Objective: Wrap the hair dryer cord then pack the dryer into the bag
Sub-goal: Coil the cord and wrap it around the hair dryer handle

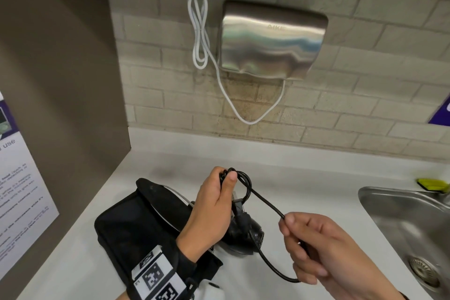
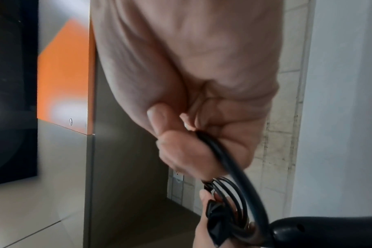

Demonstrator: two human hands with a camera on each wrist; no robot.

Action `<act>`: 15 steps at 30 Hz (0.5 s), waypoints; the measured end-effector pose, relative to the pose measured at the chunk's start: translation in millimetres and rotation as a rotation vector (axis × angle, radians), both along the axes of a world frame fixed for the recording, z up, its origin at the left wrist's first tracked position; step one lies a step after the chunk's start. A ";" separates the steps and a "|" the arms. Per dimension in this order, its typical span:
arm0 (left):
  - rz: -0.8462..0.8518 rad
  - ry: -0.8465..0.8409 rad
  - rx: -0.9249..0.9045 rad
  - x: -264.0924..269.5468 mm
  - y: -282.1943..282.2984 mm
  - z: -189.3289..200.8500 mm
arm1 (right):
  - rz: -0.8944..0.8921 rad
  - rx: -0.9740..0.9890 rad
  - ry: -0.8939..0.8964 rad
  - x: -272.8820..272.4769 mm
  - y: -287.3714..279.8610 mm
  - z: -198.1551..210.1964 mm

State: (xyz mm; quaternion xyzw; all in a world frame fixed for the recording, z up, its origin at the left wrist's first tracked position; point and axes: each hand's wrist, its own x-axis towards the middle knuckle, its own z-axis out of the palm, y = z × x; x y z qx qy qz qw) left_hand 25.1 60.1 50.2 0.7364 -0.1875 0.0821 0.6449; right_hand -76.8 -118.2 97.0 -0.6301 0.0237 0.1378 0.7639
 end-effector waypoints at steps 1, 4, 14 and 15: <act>-0.017 0.007 -0.003 -0.8 -0.1 0.7 | -0.006 -0.009 0.001 -0.4 -1.6 0.8; -0.071 0.030 -0.050 -2.0 0.4 2.0 | -0.051 -0.052 -0.013 -1.9 -6.0 3.2; -0.123 -0.008 0.006 -3.3 4.2 4.5 | -0.096 -0.724 -0.227 -9.0 -3.0 23.1; -0.112 -0.025 0.026 -3.3 3.7 4.6 | -0.067 -0.822 -0.274 -12.2 -0.2 26.4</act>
